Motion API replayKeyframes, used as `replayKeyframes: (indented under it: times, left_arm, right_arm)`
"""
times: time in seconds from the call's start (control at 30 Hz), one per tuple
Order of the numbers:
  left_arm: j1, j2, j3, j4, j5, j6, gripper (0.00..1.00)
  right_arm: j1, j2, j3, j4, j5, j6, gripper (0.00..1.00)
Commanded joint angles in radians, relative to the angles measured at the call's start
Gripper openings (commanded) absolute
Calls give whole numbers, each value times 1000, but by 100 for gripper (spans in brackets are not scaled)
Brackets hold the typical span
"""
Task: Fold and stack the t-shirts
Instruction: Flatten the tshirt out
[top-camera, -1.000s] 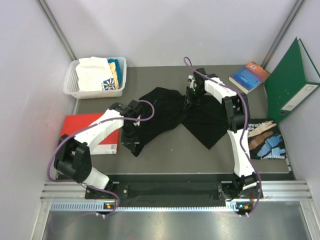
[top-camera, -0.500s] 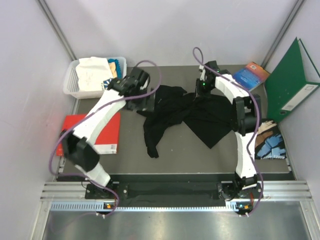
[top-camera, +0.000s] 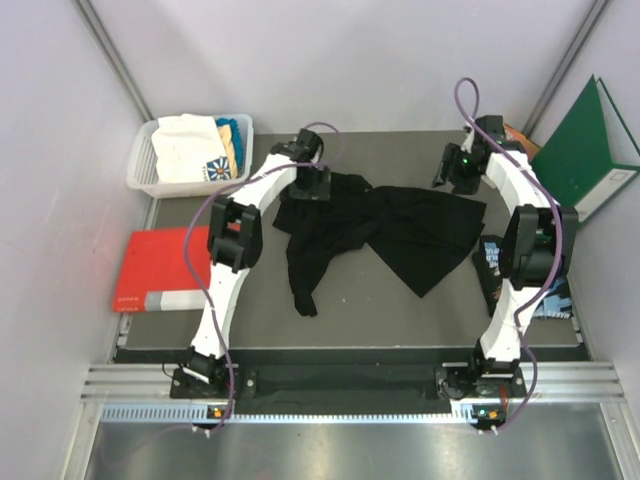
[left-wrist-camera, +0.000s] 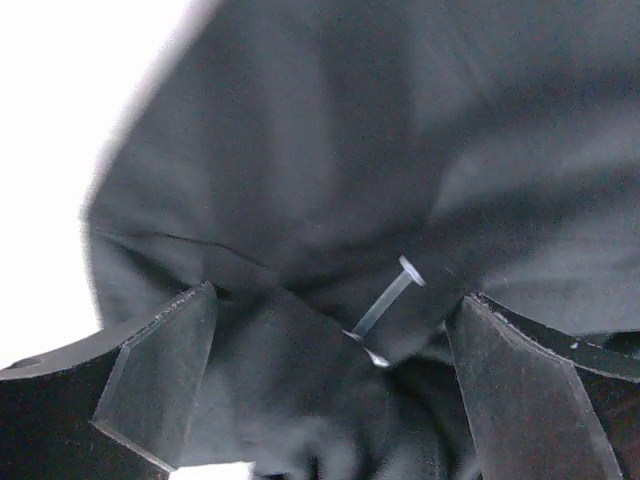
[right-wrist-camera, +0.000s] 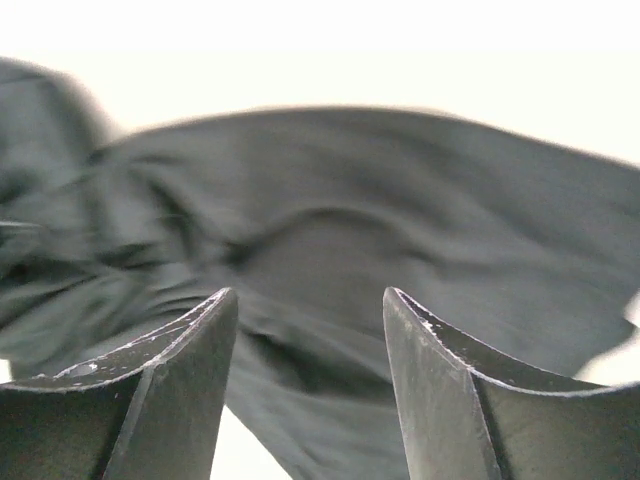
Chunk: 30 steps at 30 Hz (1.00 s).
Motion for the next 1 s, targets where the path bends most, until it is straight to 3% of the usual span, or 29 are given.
replayKeyframes:
  times: [0.0, 0.27, 0.4, 0.47, 0.5, 0.57, 0.63, 0.67, 0.7, 0.73, 0.97]
  left_arm:
    - [97, -52, 16, 118, 35, -62, 99]
    - [102, 20, 54, 160, 58, -62, 99]
    - [102, 61, 69, 168, 60, -65, 92]
    - [103, 84, 75, 172, 60, -66, 71]
    - [110, 90, 80, 171, 60, -63, 52]
    - [120, 104, 80, 166, 60, -83, 0]
    - [139, 110, 82, 152, 44, -98, 0]
    - [146, 110, 82, 146, 35, -105, 0]
    - [160, 109, 82, 143, 31, -109, 0]
    - [168, 109, 80, 136, 21, -117, 0]
    - [234, 92, 80, 114, 3, -141, 0]
  right_arm:
    - [-72, -48, -81, 10, 86, 12, 60]
    - [-90, 13, -107, -9, 215, 4, 60]
    - [-92, 39, -98, -15, 296, 13, 60]
    - [-92, 55, -90, -16, 324, 15, 60]
    - [-92, 62, -87, -18, 330, 19, 59]
    - [-92, 90, -74, -36, 330, 21, 57]
    - [-92, 110, -67, -47, 300, 21, 49]
    - [-90, 130, -64, -47, 281, 16, 37]
    - [-90, 139, -63, -50, 255, 18, 8]
    - [-89, 165, -58, -52, 247, 18, 0]
    - [-54, 280, 21, -97, 220, 5, 0]
